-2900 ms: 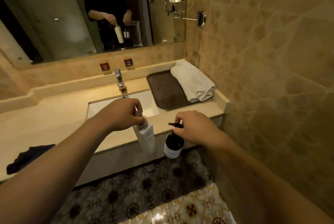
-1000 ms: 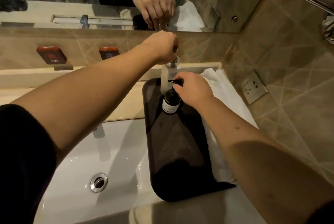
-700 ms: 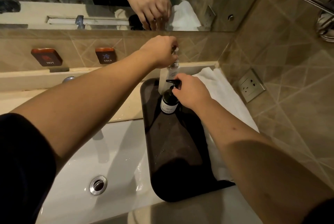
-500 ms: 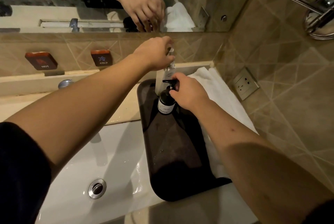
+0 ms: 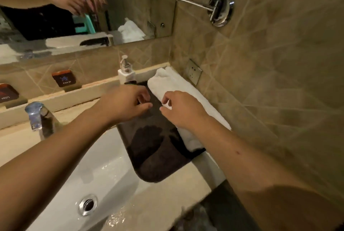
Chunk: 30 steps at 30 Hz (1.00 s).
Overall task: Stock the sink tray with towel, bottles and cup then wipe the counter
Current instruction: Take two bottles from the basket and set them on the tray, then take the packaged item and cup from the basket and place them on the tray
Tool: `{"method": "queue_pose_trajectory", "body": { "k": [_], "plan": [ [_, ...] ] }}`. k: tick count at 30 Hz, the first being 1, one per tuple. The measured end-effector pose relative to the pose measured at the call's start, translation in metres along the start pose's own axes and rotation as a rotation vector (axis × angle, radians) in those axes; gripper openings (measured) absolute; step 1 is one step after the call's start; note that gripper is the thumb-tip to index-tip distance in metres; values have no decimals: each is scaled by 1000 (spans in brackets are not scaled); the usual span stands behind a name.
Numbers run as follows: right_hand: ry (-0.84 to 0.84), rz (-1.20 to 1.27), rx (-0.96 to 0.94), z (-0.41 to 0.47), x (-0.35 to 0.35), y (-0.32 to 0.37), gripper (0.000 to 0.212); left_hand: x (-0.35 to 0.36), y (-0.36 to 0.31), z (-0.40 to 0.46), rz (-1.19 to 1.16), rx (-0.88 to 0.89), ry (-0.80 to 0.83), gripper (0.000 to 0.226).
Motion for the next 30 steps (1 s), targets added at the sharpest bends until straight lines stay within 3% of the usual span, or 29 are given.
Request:
{"method": "queue_pose_trajectory", "body": {
  "k": [8, 17, 19, 23, 30],
  "plan": [
    [-101, -62, 240, -225, -38, -84, 19, 63, -199, -69, 0, 353, 221, 17],
    [-117, -95, 748, -578, -18, -169, 17, 152, -474, -237, 48, 895, 436, 17],
    [-151, -93, 888, -657, -16, -175, 12, 168, -532, -287, 50, 1022, 474, 17],
    [-270, -90, 1128, -805, -19, -170, 23, 192, -635, -389, 45, 1271, 536, 11],
    [-515, -18, 1476, -1015, -9, -154, 24, 223, -774, -544, 45, 1620, 608, 19]
  ]
}}
Point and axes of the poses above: each hand's wrist, its own z-axis towards the middle knuckle, its own x-axis out of the palm, y = z × x, the point moved 6 cm from there along z, towards the middle knuckle, and after that the axes turned 5 degrees about x, right-handed, at the moved point
